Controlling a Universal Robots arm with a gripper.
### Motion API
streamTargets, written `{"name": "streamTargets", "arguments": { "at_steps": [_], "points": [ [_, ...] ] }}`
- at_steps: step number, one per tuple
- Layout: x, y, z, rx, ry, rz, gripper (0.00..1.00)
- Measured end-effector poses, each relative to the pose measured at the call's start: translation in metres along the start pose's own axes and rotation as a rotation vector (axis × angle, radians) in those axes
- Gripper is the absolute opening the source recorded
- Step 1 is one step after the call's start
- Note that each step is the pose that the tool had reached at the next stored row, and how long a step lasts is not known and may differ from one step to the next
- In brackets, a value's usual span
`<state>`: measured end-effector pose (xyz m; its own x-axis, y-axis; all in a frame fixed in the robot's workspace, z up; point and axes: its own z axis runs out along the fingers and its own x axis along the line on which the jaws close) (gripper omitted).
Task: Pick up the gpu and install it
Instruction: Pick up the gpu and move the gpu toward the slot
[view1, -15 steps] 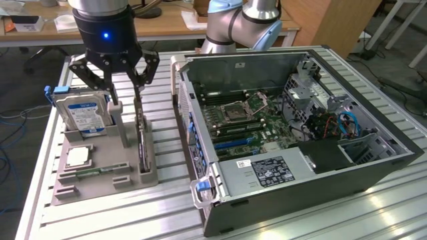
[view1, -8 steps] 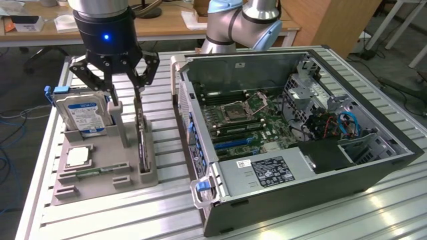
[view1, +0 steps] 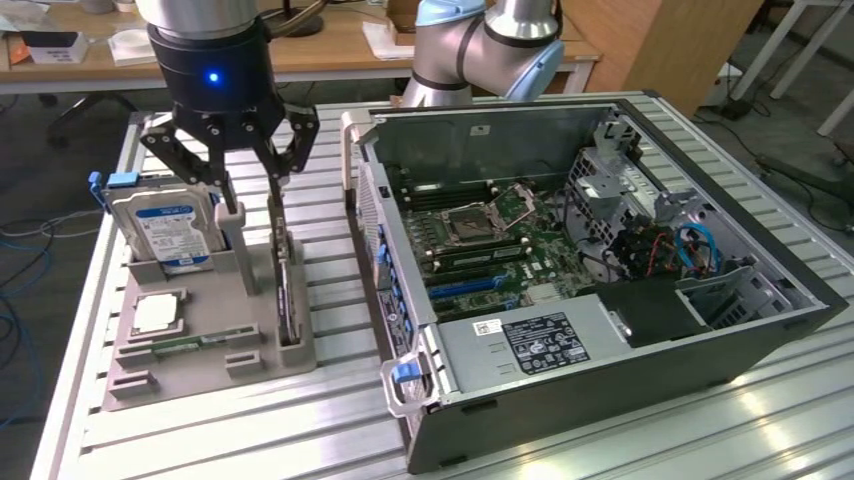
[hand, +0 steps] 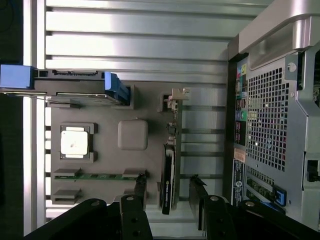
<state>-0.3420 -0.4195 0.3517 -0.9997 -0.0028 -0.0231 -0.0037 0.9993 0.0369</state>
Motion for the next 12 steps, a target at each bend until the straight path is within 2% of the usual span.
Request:
{"name": "streamTargets", "arguments": {
  "at_steps": [12],
  "points": [
    [0.0001,-0.0001,0.0043,0.0000,-0.0001,0.000,0.47]
  ]
}}
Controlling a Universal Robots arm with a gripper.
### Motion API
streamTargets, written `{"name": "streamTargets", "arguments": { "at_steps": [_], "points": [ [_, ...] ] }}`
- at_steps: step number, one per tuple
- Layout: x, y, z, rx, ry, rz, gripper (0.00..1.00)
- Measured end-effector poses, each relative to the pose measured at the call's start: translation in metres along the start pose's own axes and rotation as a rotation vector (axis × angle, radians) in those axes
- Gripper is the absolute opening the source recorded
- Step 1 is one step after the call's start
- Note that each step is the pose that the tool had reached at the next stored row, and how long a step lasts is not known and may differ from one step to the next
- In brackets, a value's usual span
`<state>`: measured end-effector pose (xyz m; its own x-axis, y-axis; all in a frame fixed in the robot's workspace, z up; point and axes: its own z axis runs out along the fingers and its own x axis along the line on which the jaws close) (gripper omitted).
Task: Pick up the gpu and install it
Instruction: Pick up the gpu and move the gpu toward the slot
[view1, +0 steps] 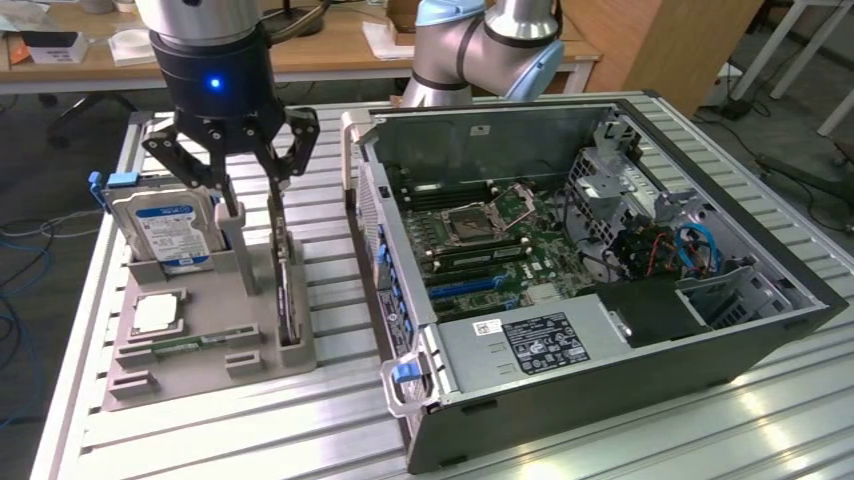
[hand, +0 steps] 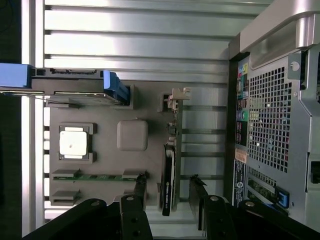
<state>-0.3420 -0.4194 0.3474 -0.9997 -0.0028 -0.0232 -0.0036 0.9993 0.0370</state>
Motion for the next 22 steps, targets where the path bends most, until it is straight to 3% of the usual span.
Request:
{"name": "streamTargets", "arguments": {
  "at_steps": [22],
  "points": [
    [0.0002,-0.0003,0.0085,0.0000,0.0001,0.000,0.47]
  ]
}}
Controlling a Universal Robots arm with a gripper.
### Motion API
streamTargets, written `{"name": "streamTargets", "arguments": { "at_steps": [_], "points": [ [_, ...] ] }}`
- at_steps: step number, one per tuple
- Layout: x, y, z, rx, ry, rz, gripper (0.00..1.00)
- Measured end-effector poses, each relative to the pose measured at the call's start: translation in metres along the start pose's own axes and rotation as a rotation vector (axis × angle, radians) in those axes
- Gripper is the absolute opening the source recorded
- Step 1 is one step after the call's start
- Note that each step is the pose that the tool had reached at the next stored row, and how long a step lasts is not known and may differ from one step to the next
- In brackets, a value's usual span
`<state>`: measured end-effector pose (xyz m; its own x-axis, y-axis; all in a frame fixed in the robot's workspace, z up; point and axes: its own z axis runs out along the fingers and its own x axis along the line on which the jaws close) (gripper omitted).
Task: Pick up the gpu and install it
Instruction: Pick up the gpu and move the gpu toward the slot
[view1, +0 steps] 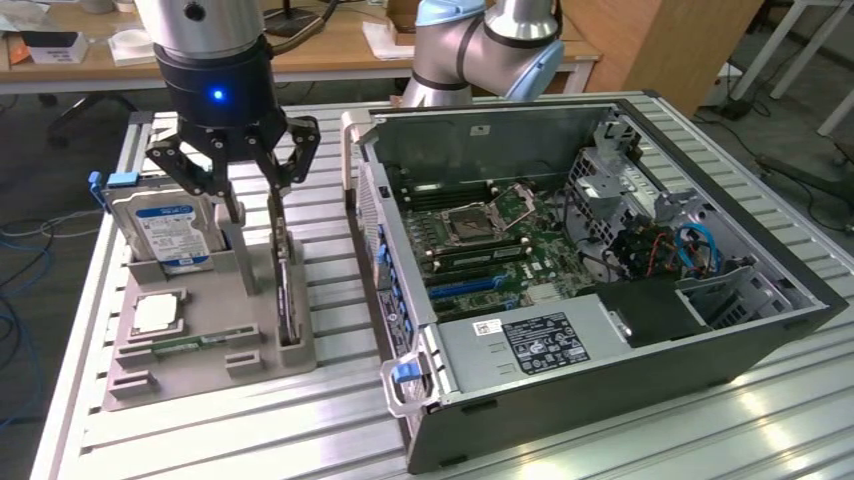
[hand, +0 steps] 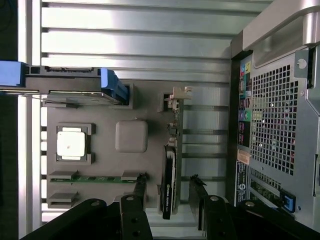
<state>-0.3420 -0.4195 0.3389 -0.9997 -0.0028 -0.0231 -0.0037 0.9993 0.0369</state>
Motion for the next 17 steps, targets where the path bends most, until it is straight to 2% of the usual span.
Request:
{"name": "streamTargets", "arguments": {
  "at_steps": [17],
  "points": [
    [0.0002,-0.0003,0.0080,0.0000,0.0000,0.000,0.47]
  ]
}}
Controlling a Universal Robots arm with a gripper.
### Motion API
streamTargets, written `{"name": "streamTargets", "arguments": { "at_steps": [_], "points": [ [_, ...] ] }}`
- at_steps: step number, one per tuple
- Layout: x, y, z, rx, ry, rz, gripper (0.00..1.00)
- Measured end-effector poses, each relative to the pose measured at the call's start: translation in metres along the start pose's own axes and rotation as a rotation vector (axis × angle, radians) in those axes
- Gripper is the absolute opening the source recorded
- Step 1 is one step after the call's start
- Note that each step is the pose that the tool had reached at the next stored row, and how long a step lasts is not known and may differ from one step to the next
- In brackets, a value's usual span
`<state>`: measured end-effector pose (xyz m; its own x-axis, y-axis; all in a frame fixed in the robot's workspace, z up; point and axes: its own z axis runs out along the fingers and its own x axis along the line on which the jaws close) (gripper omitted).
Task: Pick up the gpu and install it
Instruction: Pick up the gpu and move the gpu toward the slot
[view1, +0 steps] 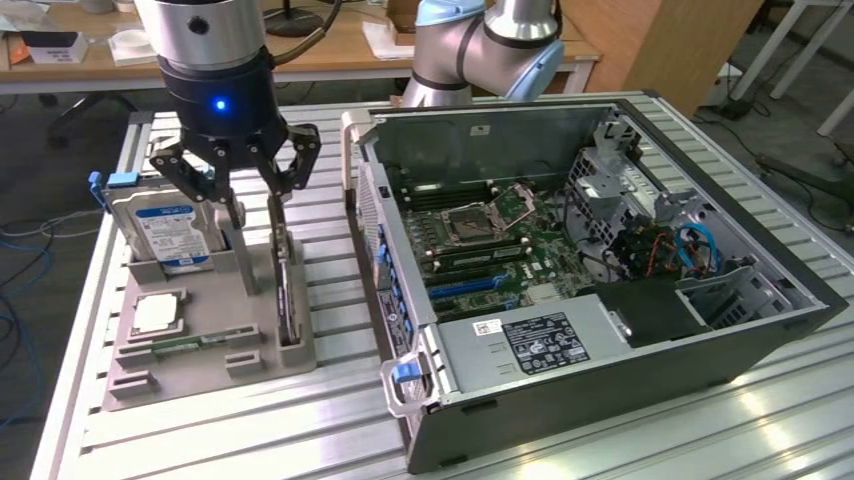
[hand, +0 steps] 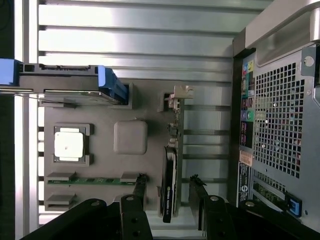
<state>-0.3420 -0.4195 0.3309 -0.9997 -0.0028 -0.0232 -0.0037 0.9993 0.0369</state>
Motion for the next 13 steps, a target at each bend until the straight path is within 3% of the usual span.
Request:
{"name": "streamTargets", "arguments": {
  "at_steps": [13],
  "points": [
    [0.0002,-0.0002,0.0069,-0.0001,0.0000,0.000,0.47]
  ]
}}
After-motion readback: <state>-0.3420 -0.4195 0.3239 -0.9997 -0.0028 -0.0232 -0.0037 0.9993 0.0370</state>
